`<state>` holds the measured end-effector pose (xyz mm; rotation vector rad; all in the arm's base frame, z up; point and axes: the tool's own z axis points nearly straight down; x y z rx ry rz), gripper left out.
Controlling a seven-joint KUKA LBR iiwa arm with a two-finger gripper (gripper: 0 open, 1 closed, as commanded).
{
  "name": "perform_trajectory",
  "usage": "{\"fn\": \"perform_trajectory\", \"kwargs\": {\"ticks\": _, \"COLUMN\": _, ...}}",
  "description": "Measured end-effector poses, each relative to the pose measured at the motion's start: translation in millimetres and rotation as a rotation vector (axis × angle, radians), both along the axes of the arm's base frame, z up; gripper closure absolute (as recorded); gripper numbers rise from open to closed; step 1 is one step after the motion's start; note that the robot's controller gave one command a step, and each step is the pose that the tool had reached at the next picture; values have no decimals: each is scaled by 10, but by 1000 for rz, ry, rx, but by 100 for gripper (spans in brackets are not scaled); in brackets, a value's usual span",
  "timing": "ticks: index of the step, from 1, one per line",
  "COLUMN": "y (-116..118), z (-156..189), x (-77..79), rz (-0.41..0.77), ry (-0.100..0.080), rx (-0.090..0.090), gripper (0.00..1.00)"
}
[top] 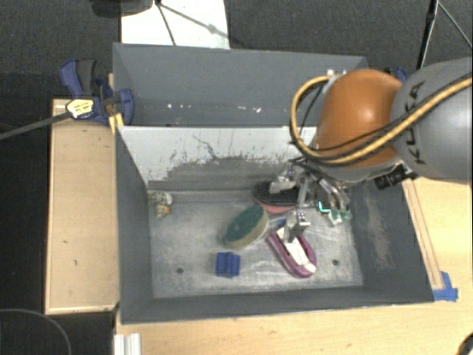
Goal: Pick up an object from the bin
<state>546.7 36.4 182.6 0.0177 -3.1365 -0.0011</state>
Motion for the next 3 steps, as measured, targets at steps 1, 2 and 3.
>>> {"fn": "perform_trajectory", "kwargs": {"ticks": 1, "y": 458, "z": -1097, "x": 15, "rz": 596, "ry": -11, "rx": 1, "gripper": 0}}
{"fn": "perform_trajectory", "kwargs": {"ticks": 2, "y": 500, "z": -801, "x": 130, "rz": 571, "ry": -13, "rx": 1, "gripper": 0}}
{"fn": "perform_trajectory", "kwargs": {"ticks": 3, "y": 281, "z": -777, "x": 82, "rz": 477, "ry": -4, "rx": 1, "gripper": 0}}
